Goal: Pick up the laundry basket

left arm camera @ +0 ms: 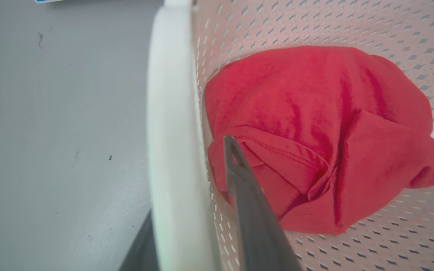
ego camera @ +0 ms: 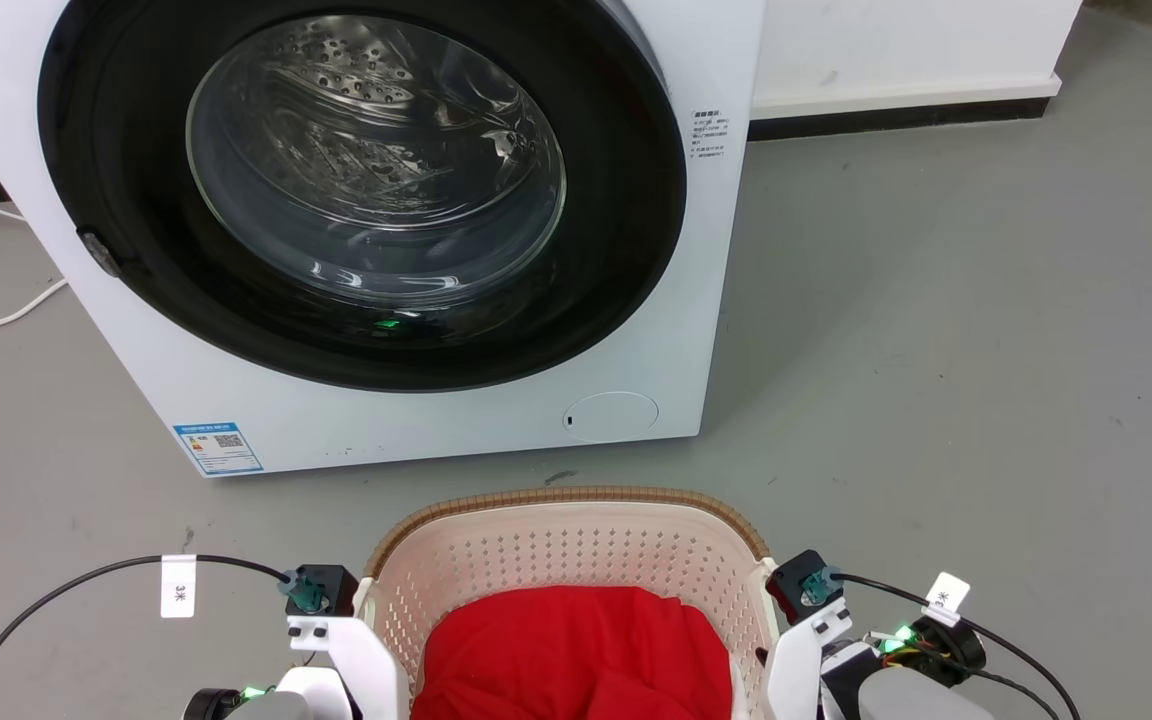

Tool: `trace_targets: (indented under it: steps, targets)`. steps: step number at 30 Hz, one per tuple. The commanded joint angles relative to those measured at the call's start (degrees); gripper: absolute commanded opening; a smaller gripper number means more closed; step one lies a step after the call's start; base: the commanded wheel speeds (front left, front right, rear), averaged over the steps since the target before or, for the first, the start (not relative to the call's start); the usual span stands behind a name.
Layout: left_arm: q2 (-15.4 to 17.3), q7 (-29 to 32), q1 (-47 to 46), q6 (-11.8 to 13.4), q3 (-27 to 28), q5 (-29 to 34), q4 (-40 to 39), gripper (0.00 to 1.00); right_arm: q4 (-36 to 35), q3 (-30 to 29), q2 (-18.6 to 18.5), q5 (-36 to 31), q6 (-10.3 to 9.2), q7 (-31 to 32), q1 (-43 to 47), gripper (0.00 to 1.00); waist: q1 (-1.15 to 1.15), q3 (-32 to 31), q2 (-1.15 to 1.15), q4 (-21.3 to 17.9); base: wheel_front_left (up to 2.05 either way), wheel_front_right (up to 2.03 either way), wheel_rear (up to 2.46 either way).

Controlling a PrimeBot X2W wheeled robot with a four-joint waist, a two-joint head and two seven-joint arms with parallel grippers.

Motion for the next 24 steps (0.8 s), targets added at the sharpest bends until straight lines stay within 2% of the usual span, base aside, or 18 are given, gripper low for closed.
trace_targets:
  steps: [1, 24]
  targets:
    - [0.58, -0.31, 0.72, -0.24, -0.35, 0.0, 0.2, 0.0, 0.24, 0.26, -0.71, -0.01, -0.02, -0.36, 0.62, 0.0, 0.01, -0.01, -0.01, 0.02, 0.0, 0.0, 0.0]
    - [0.86, -1.21, 0.28, -0.24, -4.09, -4.09, 0.75, 0.0, 0.5, 2.8, -1.0, 2.87, -0.02, -0.56, 0.6, 0.0, 0.01, -0.09, -0.01, -0.08, 0.0, 0.0, 0.0]
